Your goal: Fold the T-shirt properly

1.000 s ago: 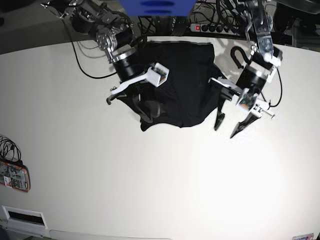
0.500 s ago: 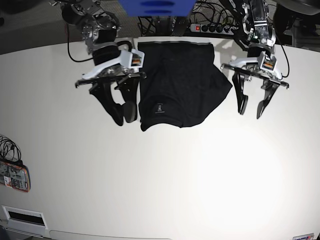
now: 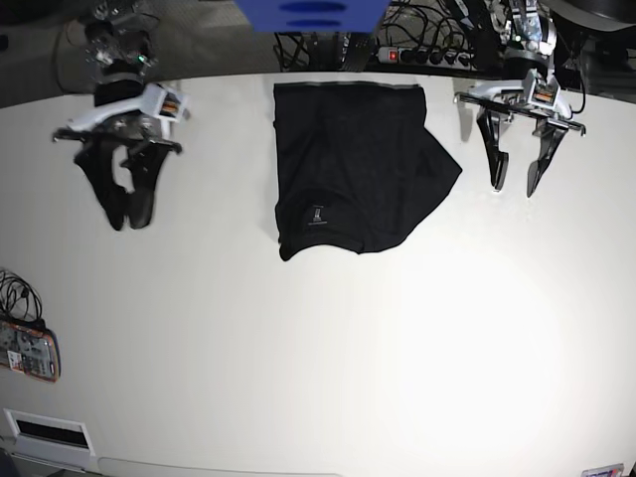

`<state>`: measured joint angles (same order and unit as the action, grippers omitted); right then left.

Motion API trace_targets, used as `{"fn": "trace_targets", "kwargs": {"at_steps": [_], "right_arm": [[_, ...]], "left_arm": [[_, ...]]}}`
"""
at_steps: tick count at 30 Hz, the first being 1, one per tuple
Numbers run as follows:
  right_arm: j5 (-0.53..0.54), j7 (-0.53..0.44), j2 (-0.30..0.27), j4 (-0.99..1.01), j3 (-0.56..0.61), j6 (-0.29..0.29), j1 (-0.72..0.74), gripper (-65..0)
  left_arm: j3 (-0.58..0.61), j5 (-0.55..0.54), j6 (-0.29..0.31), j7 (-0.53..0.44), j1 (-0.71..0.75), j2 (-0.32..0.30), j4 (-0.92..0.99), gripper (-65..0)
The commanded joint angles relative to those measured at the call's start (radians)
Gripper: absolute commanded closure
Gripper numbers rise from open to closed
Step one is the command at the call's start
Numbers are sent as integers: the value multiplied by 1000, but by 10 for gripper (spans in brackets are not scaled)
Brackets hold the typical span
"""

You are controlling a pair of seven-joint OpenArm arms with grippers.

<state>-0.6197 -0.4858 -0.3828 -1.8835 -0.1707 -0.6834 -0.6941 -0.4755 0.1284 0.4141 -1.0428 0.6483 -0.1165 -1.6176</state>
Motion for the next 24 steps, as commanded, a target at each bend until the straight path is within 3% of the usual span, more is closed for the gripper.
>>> {"fn": "trace_targets", "kwargs": {"at_steps": [1,5,16,24], "right_arm": [[10,-23,-8,-14,-33,-15,-37,-183],[16,-27,-8,9,-109,-15,-143,-183],[16,-38,12,230,-117,-15,-302,-183],[16,-238,66,431,-148,-15,-309,-183]], "left_arm": [[-19,-17,-4,-27,41,-10,-14,-266],[-61,-17,-4,-27,104,-18,24,-266],[-55,-5,-4,-29,175,-38,334,-266],[-50,147,-4,-31,184,-35,481,-266]]}}
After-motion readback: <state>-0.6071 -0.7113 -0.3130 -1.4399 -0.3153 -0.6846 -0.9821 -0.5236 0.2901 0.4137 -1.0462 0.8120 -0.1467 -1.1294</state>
